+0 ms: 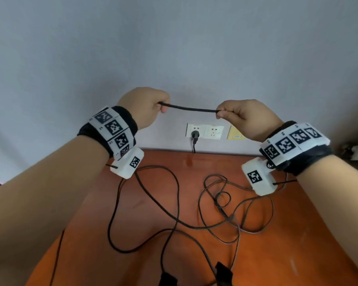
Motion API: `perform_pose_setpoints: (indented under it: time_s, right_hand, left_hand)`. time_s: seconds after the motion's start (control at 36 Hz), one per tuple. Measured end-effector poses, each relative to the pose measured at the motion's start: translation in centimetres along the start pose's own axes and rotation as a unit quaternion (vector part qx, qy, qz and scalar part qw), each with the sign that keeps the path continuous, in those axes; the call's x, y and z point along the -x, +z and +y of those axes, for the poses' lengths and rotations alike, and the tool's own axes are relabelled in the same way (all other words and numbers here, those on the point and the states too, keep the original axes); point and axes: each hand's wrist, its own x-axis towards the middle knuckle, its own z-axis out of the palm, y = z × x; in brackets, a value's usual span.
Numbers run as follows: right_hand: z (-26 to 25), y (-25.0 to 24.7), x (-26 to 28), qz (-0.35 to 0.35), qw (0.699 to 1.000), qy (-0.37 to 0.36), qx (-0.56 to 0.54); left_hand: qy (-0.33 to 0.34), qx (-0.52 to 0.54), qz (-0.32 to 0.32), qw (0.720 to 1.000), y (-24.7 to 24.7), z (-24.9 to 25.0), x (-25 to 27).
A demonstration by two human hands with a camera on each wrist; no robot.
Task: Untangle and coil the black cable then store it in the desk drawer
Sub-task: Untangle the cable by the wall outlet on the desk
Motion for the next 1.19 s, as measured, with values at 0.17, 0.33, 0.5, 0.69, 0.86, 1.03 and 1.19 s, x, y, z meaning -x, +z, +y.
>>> perform_pose_setpoints:
  time_s: [0.17, 0.33, 0.5, 0.69, 0.86, 1.03, 1.19]
  right_hand:
    - [1.4, 0.3, 1.2, 0.006, 1.000, 0.019, -0.001]
    - [2.5, 0.9, 2.3, -0.009, 0.998, 0.057, -0.015]
    - [1.8, 2.2, 2.3, 0.038, 0.996, 0.067, -0.035]
    - [-0.5, 3.6, 1.7, 0.080, 0.991, 0.062, -0.085]
    - [-3.3, 5.3, 1.0, 0.089, 0.991, 0.013, -0.097]
    - [-3.9, 6.0, 1.2, 0.086, 0.991, -0.024, -0.095]
    - [-3.6, 5.8, 1.7, 0.056, 0.993, -0.050, -0.086]
  left_hand:
    - [-0.039, -0.026, -0.013, 0.999, 0.3, -1.6, 1.0]
    - [-0.072, -0.024, -0.008, 0.997, 0.7, -3.9, 2.6]
    - [-0.130, 0.040, 0.025, 0.990, 2.3, -3.9, 3.6]
    - [-0.137, 0.143, 0.018, 0.980, 4.6, 0.8, 3.5]
    - [-0.104, 0.214, 0.011, 0.971, 5.5, 6.6, 3.4]
    - [-0.077, 0.214, 0.020, 0.974, 5.2, 7.5, 3.4]
    - [0.022, 0.105, 0.014, 0.994, 5.0, 5.9, 3.9]
